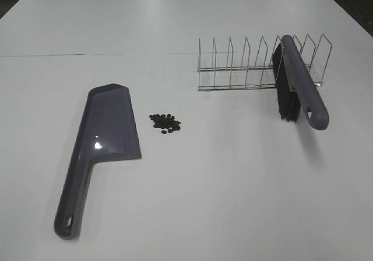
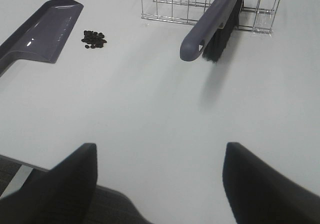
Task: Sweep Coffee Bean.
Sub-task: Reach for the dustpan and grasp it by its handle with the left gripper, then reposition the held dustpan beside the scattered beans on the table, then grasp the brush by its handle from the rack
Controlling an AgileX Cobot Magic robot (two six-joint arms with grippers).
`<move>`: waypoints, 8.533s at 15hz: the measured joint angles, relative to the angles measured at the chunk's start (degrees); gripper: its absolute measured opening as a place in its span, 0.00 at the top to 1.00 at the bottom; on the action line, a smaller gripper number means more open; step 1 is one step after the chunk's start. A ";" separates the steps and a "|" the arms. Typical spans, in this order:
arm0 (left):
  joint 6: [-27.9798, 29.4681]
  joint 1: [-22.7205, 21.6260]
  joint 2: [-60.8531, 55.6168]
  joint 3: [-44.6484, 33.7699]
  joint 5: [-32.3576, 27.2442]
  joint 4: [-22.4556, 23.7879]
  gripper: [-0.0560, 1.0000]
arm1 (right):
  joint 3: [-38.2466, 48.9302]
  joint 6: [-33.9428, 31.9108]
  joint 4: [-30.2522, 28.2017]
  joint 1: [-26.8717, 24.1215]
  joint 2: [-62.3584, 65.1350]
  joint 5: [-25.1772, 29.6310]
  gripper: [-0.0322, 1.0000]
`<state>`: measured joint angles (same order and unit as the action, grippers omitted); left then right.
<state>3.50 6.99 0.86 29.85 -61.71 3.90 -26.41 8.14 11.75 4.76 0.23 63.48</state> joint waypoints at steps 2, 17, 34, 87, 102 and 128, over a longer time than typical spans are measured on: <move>0.00 0.00 0.00 0.00 0.00 0.00 0.13 | 0.06 0.00 0.00 0.00 0.00 0.00 0.37; 0.00 0.00 0.00 0.00 0.00 0.34 0.14 | 0.52 -0.06 -2.35 0.00 0.00 0.00 0.38; 0.06 0.00 0.00 0.00 0.00 0.63 0.16 | 0.52 -1.26 -6.02 0.00 0.00 0.00 0.31; 17.93 17.59 110.87 29.39 19.19 -10.14 0.19 | 0.52 -1.32 -6.02 0.00 0.00 0.00 0.31; 9.57 17.59 113.27 29.74 20.45 -8.42 0.64 | 0.52 -1.32 -6.02 0.00 0.00 0.00 0.31; -17.59 6.93 105.42 29.74 19.19 5.16 0.64 | -35.70 -7.62 -8.94 0.00 -59.53 6.47 0.31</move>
<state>-14.09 13.92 106.28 59.59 -42.51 9.05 -62.11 0.52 2.81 4.76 -59.30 69.96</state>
